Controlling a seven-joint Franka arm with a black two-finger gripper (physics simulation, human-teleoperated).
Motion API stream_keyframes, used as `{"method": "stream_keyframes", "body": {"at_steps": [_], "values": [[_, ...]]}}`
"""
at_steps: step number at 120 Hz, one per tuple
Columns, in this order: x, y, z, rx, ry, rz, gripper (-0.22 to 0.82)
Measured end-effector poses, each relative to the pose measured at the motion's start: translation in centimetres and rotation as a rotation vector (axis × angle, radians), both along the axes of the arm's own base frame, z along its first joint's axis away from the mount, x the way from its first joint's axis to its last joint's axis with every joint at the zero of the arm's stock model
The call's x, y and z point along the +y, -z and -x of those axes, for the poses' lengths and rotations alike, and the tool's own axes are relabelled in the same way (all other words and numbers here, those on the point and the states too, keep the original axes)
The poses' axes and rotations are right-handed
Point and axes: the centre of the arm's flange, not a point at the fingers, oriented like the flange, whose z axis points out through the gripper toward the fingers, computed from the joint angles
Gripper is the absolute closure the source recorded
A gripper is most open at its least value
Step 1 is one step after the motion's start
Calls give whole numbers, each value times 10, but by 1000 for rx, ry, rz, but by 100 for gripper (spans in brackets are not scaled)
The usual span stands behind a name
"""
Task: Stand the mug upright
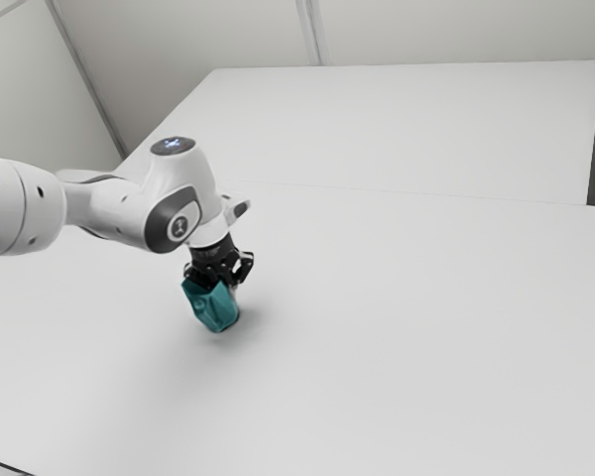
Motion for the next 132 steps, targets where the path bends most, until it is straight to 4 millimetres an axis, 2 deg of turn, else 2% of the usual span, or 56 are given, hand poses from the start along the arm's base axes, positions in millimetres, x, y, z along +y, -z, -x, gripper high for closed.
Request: {"method": "stream_keyframes", "body": {"at_steps": [3, 20, 32, 47, 60, 79, 106, 132], "values": [[-1, 0, 0, -1, -6, 1, 76], [-6, -11, -1, -19, -31, 1, 44], [-6, -33, -3, -39, -52, -6, 27], [-6, -69, -2, -65, -72, -17, 15], [-7, -93, 0, -69, -84, -26, 9], [-17, -129, -7, -70, -81, -30, 4], [-41, -178, -22, -105, 64, -30, 2], [-54, -220, -28, -112, 181, -36, 1]]}}
